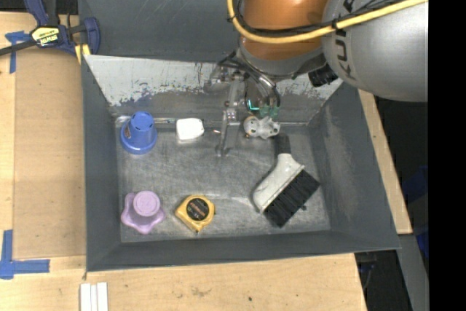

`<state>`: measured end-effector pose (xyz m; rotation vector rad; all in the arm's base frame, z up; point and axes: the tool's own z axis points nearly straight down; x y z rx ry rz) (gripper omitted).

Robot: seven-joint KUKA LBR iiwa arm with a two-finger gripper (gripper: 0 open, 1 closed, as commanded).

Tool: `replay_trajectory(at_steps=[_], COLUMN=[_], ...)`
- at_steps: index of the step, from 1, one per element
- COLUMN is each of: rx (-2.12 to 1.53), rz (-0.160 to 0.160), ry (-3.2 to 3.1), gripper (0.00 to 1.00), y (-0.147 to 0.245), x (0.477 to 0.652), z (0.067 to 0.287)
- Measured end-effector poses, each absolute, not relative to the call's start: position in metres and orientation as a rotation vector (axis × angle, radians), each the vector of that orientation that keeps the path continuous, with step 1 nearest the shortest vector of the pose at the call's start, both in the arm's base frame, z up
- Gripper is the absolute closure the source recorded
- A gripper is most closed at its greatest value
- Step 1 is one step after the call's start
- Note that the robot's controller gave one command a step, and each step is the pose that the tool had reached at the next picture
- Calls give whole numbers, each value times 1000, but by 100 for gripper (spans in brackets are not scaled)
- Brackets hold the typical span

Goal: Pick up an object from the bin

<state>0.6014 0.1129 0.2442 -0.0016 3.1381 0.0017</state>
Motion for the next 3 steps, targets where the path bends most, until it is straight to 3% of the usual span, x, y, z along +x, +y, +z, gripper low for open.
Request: replay_trajectory(at_steps=[1,2,3], rx=[-97,-95,-95], rz=[2,2,2], ry=[3138,3138,3138], gripper=[100,0,0], y=[175,175,175], x=[563,563,563], z=[123,123,123])
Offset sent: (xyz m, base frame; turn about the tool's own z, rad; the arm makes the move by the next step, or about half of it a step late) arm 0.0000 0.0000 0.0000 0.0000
